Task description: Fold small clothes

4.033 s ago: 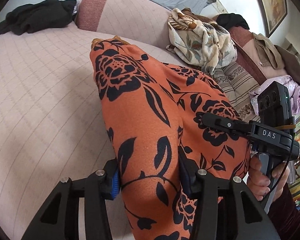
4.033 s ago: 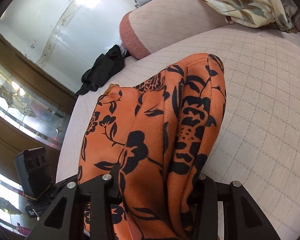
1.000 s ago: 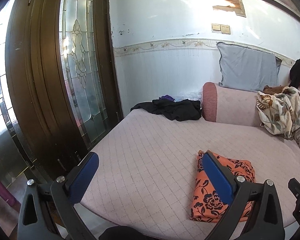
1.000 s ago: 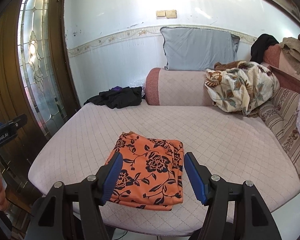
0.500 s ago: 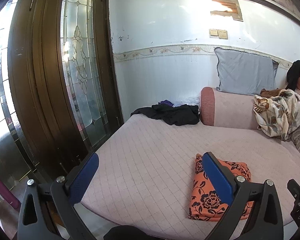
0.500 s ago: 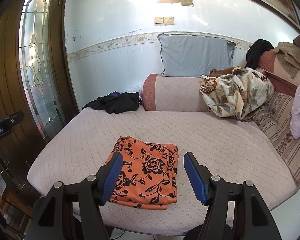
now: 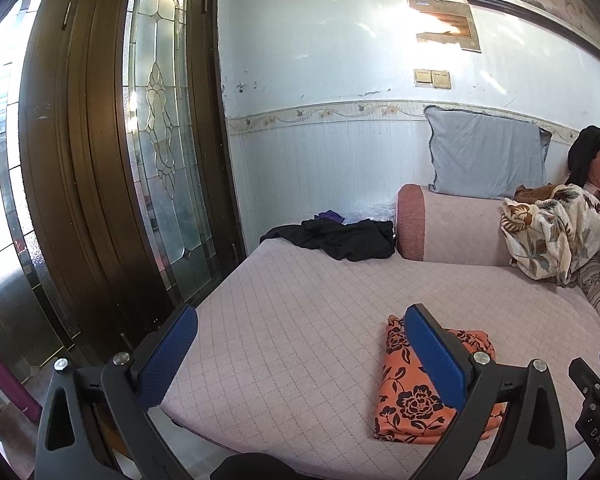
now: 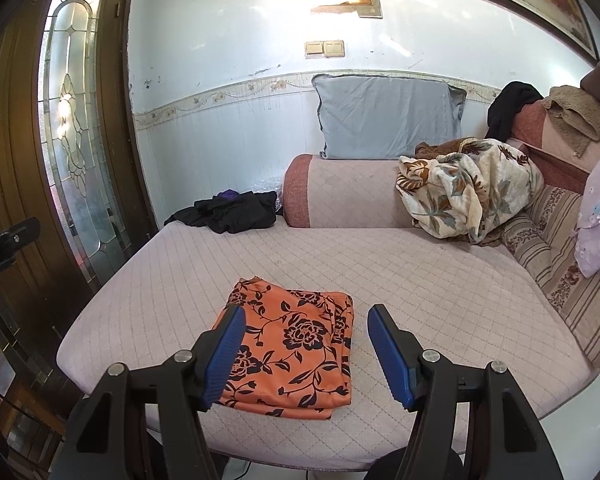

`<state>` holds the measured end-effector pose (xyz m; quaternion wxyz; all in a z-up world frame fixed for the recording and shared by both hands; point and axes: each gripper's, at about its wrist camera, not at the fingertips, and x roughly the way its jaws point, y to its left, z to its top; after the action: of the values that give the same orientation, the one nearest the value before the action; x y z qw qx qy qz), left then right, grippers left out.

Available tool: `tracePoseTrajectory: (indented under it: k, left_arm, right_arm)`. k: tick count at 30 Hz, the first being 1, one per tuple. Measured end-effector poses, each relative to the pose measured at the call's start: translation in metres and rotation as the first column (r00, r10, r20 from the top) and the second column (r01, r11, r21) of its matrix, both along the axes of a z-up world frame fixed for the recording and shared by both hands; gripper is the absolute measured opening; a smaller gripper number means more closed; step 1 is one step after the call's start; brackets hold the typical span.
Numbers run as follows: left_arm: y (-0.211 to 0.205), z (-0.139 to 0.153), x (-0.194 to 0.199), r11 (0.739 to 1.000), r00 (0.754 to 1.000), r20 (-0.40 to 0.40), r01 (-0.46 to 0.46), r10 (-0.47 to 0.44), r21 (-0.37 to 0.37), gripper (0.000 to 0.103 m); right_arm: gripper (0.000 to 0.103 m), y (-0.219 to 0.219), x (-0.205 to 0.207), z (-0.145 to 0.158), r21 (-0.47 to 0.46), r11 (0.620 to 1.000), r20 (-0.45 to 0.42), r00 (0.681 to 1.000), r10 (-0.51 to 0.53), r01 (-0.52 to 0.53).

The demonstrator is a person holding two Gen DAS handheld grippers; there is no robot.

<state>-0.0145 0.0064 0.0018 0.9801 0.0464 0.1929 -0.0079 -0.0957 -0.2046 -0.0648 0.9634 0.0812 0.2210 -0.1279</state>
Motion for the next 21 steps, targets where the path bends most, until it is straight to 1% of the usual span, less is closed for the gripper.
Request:
tracePoseTrajectory:
  k: [14, 21]
  left_arm:
    - [-0.0005, 0.0010, -0.0009, 1.000, 1.000, 0.005, 0.008, -0.008, 0.003, 0.103]
    - [-0.0030, -0.0013, 0.0026, 1.000, 1.000, -0.007, 0.018, -0.018, 0.006, 0.103]
  right_arm:
    - [0.067, 0.0004, -0.0021, 0.0015, 0.003, 1.000, 0.006, 1.000, 0.001, -0.001]
    - [0.067, -0.0008, 0.0014, -0.0014, 0.006, 1.000, -0.005, 1.000, 0.007, -0.007]
